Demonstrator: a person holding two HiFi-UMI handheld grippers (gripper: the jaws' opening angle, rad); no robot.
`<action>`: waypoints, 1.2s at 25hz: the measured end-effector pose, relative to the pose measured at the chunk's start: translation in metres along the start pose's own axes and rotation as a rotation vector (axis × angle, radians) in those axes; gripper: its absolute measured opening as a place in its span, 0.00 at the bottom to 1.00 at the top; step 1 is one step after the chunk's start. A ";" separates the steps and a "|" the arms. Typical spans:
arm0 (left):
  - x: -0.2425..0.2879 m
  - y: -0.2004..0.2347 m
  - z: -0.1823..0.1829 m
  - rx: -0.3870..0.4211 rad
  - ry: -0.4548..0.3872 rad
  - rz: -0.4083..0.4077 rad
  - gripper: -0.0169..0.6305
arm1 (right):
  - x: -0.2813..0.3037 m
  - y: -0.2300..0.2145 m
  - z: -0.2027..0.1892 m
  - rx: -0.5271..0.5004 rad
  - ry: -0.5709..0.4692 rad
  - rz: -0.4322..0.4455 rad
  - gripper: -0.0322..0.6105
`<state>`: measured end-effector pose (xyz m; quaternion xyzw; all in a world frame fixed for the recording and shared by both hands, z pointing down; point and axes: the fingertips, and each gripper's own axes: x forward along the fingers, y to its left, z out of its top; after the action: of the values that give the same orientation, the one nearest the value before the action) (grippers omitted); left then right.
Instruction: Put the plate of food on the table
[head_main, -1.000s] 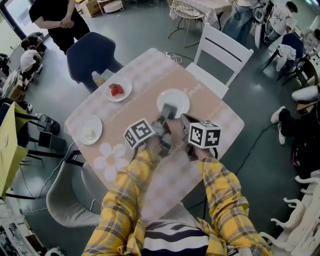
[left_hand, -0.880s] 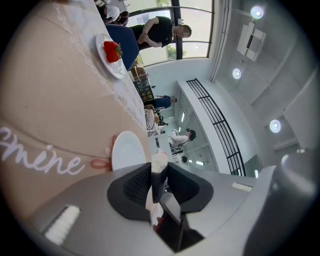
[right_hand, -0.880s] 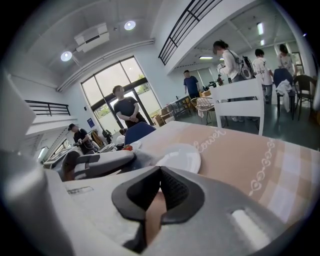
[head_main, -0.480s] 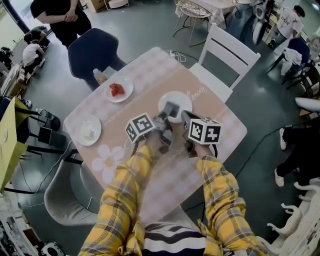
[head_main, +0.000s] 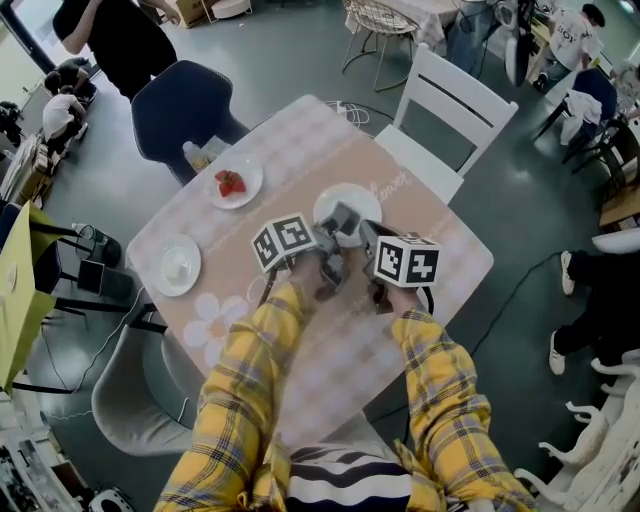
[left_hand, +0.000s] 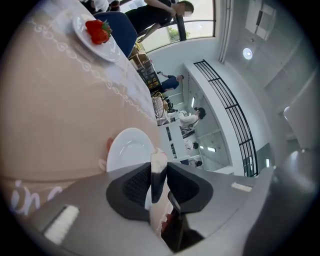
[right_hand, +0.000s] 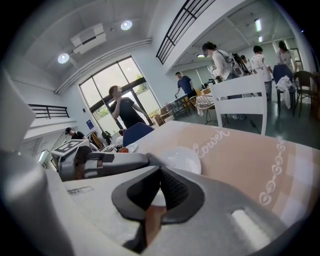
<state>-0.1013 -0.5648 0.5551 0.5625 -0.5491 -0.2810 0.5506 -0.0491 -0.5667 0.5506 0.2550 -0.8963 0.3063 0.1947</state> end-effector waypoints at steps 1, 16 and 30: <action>0.000 0.000 0.000 -0.001 0.001 0.003 0.17 | -0.001 0.000 0.000 0.001 0.001 -0.002 0.05; -0.001 0.006 -0.001 0.289 0.182 0.185 0.41 | 0.002 -0.004 -0.001 0.013 0.015 -0.005 0.05; -0.003 0.006 0.006 0.844 0.217 0.346 0.56 | 0.001 -0.008 -0.006 -0.012 0.028 -0.026 0.05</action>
<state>-0.1090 -0.5625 0.5587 0.6635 -0.6403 0.1232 0.3668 -0.0438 -0.5681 0.5590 0.2613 -0.8918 0.3021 0.2126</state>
